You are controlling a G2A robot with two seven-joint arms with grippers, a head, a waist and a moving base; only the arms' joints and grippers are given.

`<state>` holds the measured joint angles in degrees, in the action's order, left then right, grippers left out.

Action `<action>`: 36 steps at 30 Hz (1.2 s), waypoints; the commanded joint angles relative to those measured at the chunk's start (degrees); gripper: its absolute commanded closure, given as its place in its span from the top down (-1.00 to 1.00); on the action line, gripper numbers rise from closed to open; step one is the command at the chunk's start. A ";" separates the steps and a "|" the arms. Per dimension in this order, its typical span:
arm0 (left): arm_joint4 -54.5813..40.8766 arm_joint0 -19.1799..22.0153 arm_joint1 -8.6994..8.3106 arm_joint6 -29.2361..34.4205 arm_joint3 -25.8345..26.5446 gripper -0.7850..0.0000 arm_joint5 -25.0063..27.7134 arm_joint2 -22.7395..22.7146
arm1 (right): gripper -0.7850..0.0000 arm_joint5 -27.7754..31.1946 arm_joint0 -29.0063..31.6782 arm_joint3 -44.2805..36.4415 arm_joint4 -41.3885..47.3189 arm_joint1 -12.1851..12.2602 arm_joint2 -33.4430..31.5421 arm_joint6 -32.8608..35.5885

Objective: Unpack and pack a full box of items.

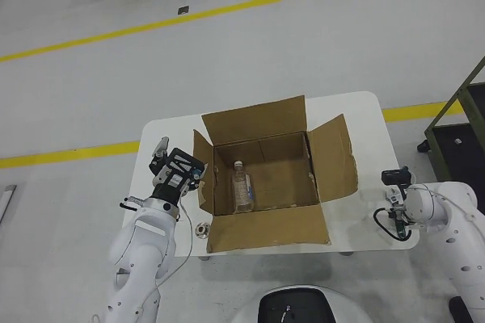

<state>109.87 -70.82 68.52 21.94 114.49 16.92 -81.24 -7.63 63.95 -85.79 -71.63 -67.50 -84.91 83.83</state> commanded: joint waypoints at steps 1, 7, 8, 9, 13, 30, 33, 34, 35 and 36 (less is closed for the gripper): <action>0.00 0.00 0.00 0.00 0.00 1.00 0.00 0.00 | -1.00 0.03 0.04 -0.24 -0.02 0.04 -0.08 0.05; 0.00 0.00 0.00 0.00 0.00 1.00 0.00 0.00 | -1.00 -0.04 0.29 -2.64 3.26 0.17 -1.93 -0.54; 0.00 0.00 0.00 0.00 0.00 1.00 0.00 0.00 | -1.00 -0.03 0.49 -3.80 4.89 0.22 -3.01 -0.86; 0.00 0.00 0.00 0.00 0.00 1.00 0.00 0.00 | -1.00 -0.03 0.68 -5.23 6.58 0.30 -4.29 -1.35; 0.00 0.00 0.00 0.00 0.00 1.00 0.00 0.00 | -1.00 -0.03 2.74 -12.87 18.49 0.57 -12.07 -4.15; 0.00 0.00 0.00 0.00 0.00 1.00 0.00 0.00 | -1.00 5.32 1.68 -23.85 59.44 1.25 -16.06 -2.89; 0.00 0.00 0.00 0.00 0.00 1.00 0.00 0.00 | -1.00 4.11 -1.00 -20.56 61.04 1.12 -11.07 -4.57; 0.00 0.00 0.00 0.00 0.00 1.00 0.00 0.00 | -1.00 3.64 -1.87 -19.64 60.39 1.13 -9.73 -5.24; 0.00 0.00 0.00 0.00 0.00 1.00 0.00 0.00 | -1.00 3.63 -2.58 -18.74 61.88 1.05 -8.24 -5.19; 0.00 0.00 0.00 0.00 0.00 1.00 0.00 0.00 | -1.00 3.63 -2.58 -18.74 61.88 1.05 -8.24 -5.19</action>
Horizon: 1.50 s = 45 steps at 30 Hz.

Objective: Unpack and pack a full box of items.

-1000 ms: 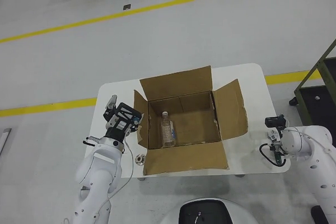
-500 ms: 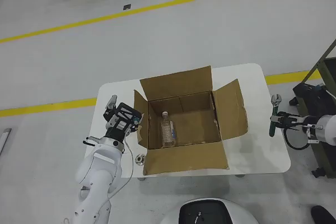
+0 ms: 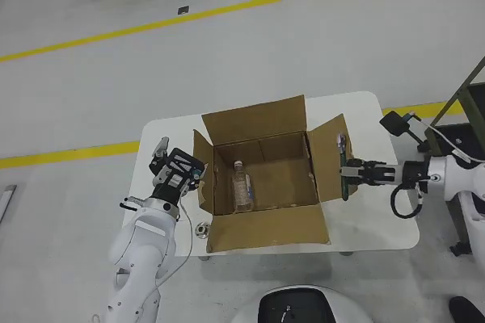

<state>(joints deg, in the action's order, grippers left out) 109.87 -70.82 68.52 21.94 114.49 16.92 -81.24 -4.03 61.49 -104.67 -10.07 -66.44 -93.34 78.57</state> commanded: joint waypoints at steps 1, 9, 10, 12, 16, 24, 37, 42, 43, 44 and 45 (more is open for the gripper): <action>0.00 0.00 0.00 0.00 0.00 1.00 0.00 0.00 | -1.00 0.03 -0.12 0.14 0.32 -0.01 0.19 0.07; 0.00 0.00 0.00 0.00 0.00 1.00 0.00 0.00 | -1.00 0.03 -0.12 0.14 0.32 -0.01 0.19 0.07; 0.00 0.00 0.00 0.00 0.00 1.00 0.00 0.00 | -1.00 0.03 -0.12 0.14 0.32 -0.01 0.19 0.07; 0.00 0.00 0.00 0.00 0.00 1.00 0.00 0.00 | -1.00 0.22 0.27 -0.10 0.16 -0.02 0.69 -1.11; 0.00 0.00 0.00 0.00 0.00 1.00 0.00 0.00 | -1.00 -1.17 -2.36 0.73 -1.95 -0.26 6.08 -5.73; 0.00 0.00 0.00 0.00 0.00 1.00 0.00 0.00 | -1.00 -3.27 -18.34 16.68 -5.50 -3.15 26.52 -13.89; 0.00 0.00 0.00 0.00 0.00 1.00 0.00 0.00 | -1.00 -5.01 -32.62 45.67 -2.75 -10.89 48.41 -21.77; 0.00 0.00 0.00 0.00 0.00 1.00 0.00 0.00 | -1.00 -5.02 -35.70 54.35 -0.98 -14.10 53.08 -23.86; 0.00 0.00 0.00 0.00 0.00 1.00 0.00 0.00 | -1.00 -4.97 -36.36 55.87 -1.12 -14.78 54.10 -24.17; 0.00 0.00 0.00 0.00 0.00 1.00 0.00 0.00 | -1.00 -4.85 -37.00 57.25 -1.07 -15.47 55.02 -24.34; 0.00 0.00 0.00 0.00 0.00 1.00 0.00 0.00 | -1.00 -4.85 -37.57 58.57 -0.96 -16.17 55.83 -24.77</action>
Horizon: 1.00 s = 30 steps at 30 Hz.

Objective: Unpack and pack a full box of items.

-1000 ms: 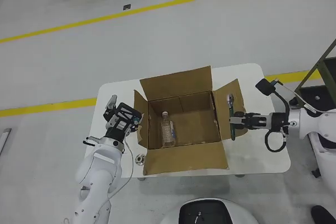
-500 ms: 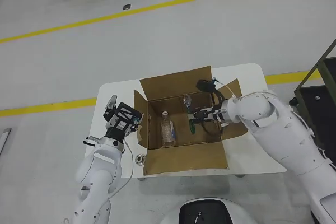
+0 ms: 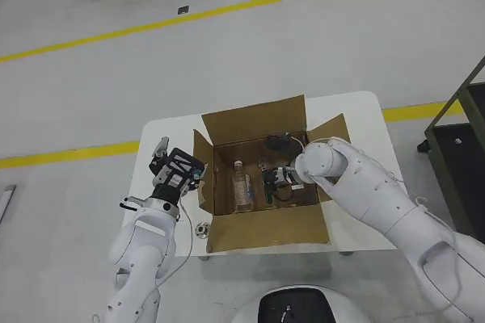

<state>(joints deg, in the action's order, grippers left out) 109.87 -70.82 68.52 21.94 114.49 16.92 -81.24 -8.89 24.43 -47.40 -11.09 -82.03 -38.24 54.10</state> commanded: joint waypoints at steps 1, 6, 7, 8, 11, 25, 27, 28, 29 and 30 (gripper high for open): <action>0.00 0.00 0.00 0.00 0.00 1.00 0.00 0.00 | -1.00 -0.06 -1.05 2.58 0.09 -1.26 1.52 -0.59; 0.00 0.00 0.00 0.00 0.00 1.00 0.00 0.00 | -0.26 0.60 -3.36 7.99 0.71 -4.56 4.63 -1.59; 0.00 0.00 0.00 0.00 0.00 1.00 0.00 0.00 | -0.25 0.70 -3.76 8.93 0.39 -5.15 5.28 -1.69; 0.00 0.00 0.00 0.00 0.00 1.00 0.00 0.00 | -0.22 1.12 -4.10 9.85 0.78 -5.70 5.53 -1.79; 0.00 0.00 0.00 0.00 0.00 1.00 0.00 0.00 | -0.09 2.54 -5.09 12.24 1.18 -7.07 6.22 -1.96; 0.00 0.00 0.00 0.00 0.00 1.00 0.00 0.00 | -0.54 16.01 -8.87 16.05 7.69 -5.46 -1.81 -0.03; 0.00 0.00 0.00 0.00 0.00 1.00 0.00 0.00 | -1.00 17.89 -8.82 13.96 8.06 -3.64 -4.71 0.43; 0.00 0.00 0.00 0.00 0.00 1.00 0.00 0.00 | -1.00 18.54 -8.45 12.52 8.03 -2.58 -6.31 0.85; 0.00 0.00 0.00 0.00 0.00 1.00 0.00 0.00 | -1.00 19.47 -8.10 10.42 8.08 -1.42 -8.23 1.34; 0.00 0.00 0.00 0.00 0.00 1.00 0.00 0.00 | -1.00 20.18 -7.24 8.06 7.67 -0.18 -10.09 2.04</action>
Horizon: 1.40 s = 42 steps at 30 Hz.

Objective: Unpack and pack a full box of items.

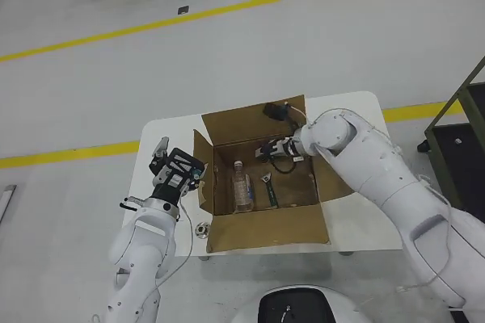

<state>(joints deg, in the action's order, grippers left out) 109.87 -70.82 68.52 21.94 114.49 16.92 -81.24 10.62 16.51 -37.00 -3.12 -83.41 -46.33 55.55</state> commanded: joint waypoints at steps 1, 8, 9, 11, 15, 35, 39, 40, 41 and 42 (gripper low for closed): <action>0.00 0.00 0.00 0.00 0.00 1.00 0.00 0.00 | -1.00 0.76 1.74 -5.07 -0.76 2.53 -4.17 1.40; 0.00 0.00 0.00 0.00 0.00 1.00 0.00 0.00 | -1.00 -5.09 19.68 -41.15 -4.63 11.43 -25.39 8.47; 0.00 0.00 0.00 0.00 0.00 1.00 0.00 0.00 | -1.00 -6.48 22.75 -46.32 -5.02 12.24 -28.42 9.21; 0.00 0.00 0.00 0.00 0.00 1.00 0.00 0.00 | -0.97 -8.51 28.21 -54.63 -5.18 13.43 -33.60 10.13; 0.00 0.00 0.00 0.00 0.00 1.00 0.00 0.00 | -0.20 -10.95 35.32 -62.66 -6.38 14.98 -41.45 10.86; 0.00 0.00 0.00 0.00 0.00 1.00 0.00 0.00 | 0.08 -14.93 45.08 -57.10 -9.78 17.55 -45.87 10.42; 0.00 0.00 0.00 0.00 0.00 1.00 0.00 0.00 | -0.29 -14.10 41.36 -50.63 -9.60 17.25 -40.68 10.23; 0.00 0.00 0.00 0.00 0.00 1.00 0.00 0.00 | -0.75 -13.67 40.51 -49.56 -9.57 17.20 -39.82 10.04; 0.00 0.00 0.00 0.00 0.00 1.00 0.00 0.00 | -0.89 -13.44 39.87 -48.68 -9.60 17.18 -39.06 10.14; 0.00 0.00 0.00 0.00 0.00 1.00 0.00 0.00 | -1.00 -13.15 39.37 -48.13 -9.13 17.16 -38.63 10.04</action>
<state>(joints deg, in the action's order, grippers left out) 109.87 -70.82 68.52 21.94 114.49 16.92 -81.24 -2.76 56.33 -85.64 -12.61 -66.24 -85.33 65.64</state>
